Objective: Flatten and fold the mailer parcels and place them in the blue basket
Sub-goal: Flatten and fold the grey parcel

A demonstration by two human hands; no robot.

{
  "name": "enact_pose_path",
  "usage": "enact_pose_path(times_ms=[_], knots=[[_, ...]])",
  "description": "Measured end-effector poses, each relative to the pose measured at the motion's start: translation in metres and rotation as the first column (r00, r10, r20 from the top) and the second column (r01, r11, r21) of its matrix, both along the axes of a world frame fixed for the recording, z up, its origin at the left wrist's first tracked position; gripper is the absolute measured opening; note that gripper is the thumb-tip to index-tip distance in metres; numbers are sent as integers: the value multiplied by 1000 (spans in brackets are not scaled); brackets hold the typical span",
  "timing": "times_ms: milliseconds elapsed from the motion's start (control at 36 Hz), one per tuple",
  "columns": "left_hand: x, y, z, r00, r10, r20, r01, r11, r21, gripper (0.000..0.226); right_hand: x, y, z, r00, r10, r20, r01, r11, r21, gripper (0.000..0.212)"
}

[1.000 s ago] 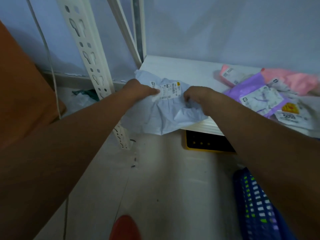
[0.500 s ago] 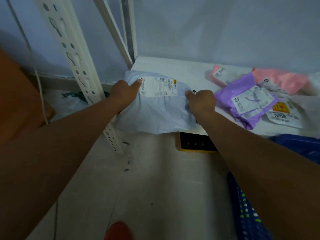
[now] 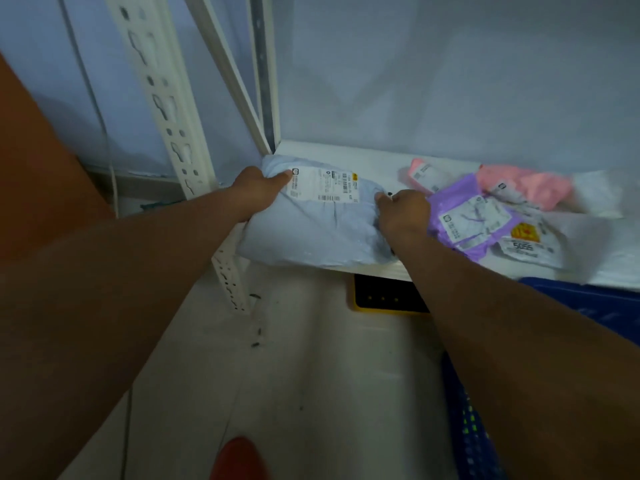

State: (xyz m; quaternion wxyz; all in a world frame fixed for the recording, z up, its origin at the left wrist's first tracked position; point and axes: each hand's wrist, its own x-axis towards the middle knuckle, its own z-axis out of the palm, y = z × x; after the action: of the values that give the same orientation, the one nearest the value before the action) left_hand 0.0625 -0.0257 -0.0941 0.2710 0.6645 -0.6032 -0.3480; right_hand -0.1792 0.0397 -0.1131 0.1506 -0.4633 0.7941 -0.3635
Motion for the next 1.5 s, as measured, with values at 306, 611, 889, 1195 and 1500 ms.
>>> enact_pose_path(times_ms=[306,611,889,1195,1500], knots=[[-65,66,107,995,-44,-91,34,994,-104,90,-70,76,107,996,-84,-41,77,986,-147,40],[-196,150,127,969,-137,-206,122,989,-86,78,-185,183,151,977,-213,-11,208,964,-166,45],[-344,224,94,929,-289,-230,289,957,-33,78,-315,293,128,911,-409,-51,405,911,-77,43],[-484,290,23,876,-450,-171,463,886,40,79,-429,389,35,848,-524,-79,528,848,53,41],[-573,309,-104,868,-480,-127,496,849,181,79,-505,412,-90,749,-655,102,633,752,184,45]])
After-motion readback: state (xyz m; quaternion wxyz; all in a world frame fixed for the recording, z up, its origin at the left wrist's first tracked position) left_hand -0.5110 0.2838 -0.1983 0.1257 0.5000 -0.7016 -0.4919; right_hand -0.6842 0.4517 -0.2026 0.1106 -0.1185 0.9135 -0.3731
